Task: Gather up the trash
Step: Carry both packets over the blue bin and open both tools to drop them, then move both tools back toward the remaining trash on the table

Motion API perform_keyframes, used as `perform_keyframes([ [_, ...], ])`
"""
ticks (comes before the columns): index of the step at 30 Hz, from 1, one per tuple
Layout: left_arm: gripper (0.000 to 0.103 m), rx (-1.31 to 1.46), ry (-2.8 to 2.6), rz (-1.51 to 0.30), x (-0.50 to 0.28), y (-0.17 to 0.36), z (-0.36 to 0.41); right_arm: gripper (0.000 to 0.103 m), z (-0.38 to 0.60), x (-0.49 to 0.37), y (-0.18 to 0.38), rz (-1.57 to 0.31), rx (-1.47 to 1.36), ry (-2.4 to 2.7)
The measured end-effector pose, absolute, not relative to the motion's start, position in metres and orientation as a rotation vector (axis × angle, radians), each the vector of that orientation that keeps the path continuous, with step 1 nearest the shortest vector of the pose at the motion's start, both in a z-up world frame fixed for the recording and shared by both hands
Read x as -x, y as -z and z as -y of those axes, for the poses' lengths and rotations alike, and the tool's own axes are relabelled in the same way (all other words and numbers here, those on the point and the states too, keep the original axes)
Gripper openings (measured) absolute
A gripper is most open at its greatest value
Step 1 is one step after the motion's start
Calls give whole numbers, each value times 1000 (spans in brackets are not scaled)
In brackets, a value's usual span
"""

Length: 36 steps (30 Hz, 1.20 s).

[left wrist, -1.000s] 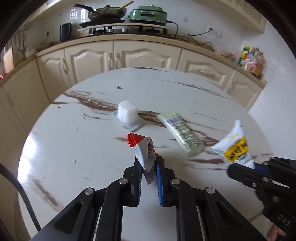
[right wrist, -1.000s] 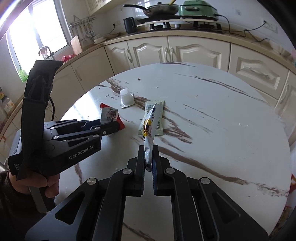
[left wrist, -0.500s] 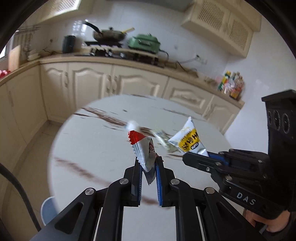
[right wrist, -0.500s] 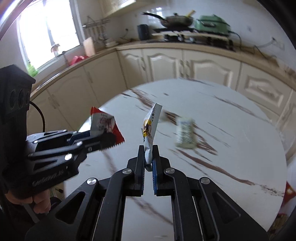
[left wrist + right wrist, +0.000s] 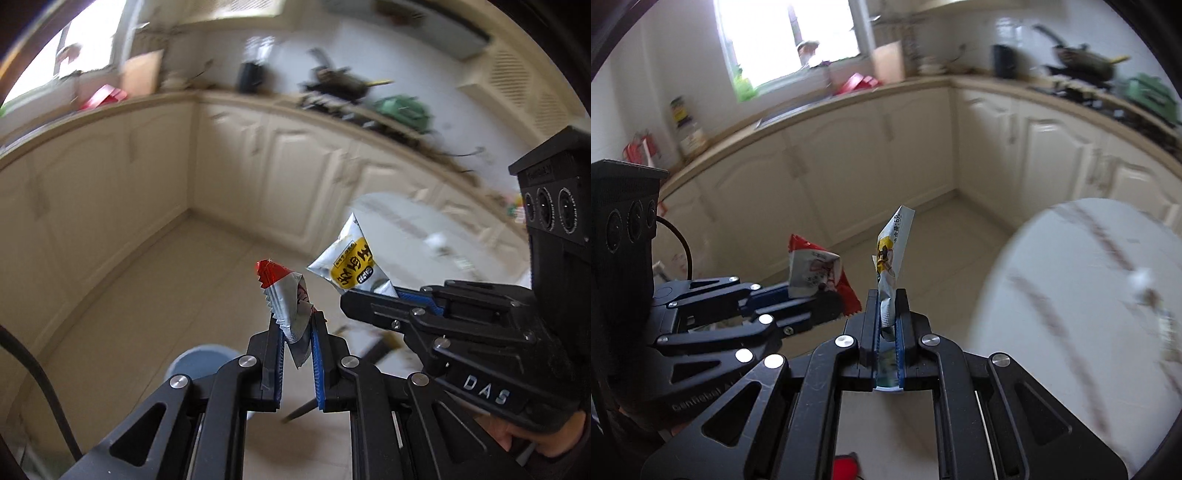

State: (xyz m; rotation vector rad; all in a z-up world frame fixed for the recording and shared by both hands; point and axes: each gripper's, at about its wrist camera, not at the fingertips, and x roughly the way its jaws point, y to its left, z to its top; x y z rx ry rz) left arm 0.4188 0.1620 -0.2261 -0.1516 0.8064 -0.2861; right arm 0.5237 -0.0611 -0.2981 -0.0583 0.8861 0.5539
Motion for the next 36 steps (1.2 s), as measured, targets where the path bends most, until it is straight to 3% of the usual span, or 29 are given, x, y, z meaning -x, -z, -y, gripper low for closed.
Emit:
perform_keyframes([
  [10, 9, 266, 136, -1075, -451, 342, -256, 9, -33, -586, 462, -1175, 56, -582],
  [14, 9, 303, 120, -1155, -467, 382, -281, 19, -39, -612, 524, -1271, 45, -554],
  [21, 10, 332, 120, -1248, -513, 427, -292, 31, -30, -636, 568, -1315, 18, -510],
  [23, 10, 330, 122, -1272, -524, 440, -286, 40, -27, -638, 569, -1308, 26, -483],
  [27, 12, 318, 110, -1318, -565, 459, -267, 42, -13, -643, 567, -1297, 26, -446],
  [29, 17, 317, 89, -1329, -570, 460, -262, 44, -11, -644, 563, -1286, 21, -442],
  [33, 48, 304, 46, -1317, -579, 445, -251, 46, -10, -640, 545, -1252, 20, -439],
  [36, 49, 308, 24, -1281, -574, 432, -255, 46, -9, -637, 531, -1224, 12, -437],
])
